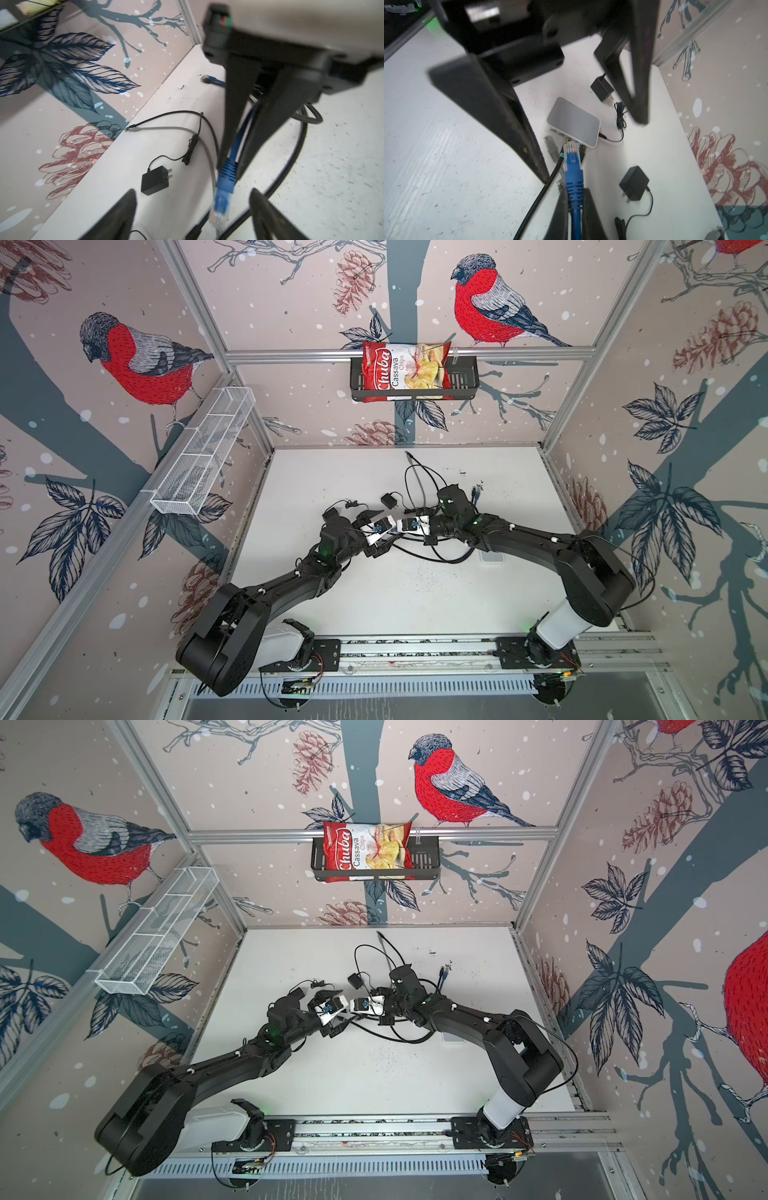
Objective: Insert the plug into the switch port
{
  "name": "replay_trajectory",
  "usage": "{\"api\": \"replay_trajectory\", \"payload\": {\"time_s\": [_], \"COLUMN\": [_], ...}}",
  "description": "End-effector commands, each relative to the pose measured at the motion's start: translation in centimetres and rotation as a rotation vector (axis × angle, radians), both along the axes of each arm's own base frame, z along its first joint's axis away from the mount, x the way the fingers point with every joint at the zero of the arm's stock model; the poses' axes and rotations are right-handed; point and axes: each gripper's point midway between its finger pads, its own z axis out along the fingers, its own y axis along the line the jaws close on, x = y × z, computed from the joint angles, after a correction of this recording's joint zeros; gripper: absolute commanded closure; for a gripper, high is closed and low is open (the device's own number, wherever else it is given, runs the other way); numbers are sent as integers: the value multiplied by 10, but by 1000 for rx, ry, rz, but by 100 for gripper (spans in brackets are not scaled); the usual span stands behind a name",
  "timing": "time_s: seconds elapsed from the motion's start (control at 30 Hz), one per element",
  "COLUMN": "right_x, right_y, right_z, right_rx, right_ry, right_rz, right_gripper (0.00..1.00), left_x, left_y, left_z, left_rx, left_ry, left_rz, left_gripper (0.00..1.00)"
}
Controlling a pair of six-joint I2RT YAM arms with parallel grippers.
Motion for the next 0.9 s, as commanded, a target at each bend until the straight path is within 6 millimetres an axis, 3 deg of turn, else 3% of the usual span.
{"api": "replay_trajectory", "payload": {"time_s": [0.0, 0.1, 0.2, 0.37, 0.53, 0.67, 0.87], "right_x": [9, 9, 6, 1, -1, -5, -7], "right_y": [-1, 0, 1, 3, 9, 15, 22], "right_z": [-3, -10, -18, -28, -41, -49, -59], "right_rx": [9, 16, 20, 42, 35, 39, 45], "right_ry": [2, 33, 60, 94, 148, 158, 173], "right_rz": [-61, -83, -104, -147, -201, -231, -275], "right_gripper": [99, 99, 99, 99, 100, 100, 100], "left_x": [19, 30, 38, 40, 38, 34, 29], "left_y": [19, 31, 40, 54, 82, 95, 108], "left_z": [30, 41, 38, 17, -1, -8, -34], "left_rx": [-142, -244, -296, -358, -449, -496, -514], "left_ry": [-4, 97, 222, 373, 454, 510, 633], "left_rz": [170, 272, 330, 408, 580, 662, 790], "left_gripper": [2, 2, 2, 3, 6, 7, 10]}}
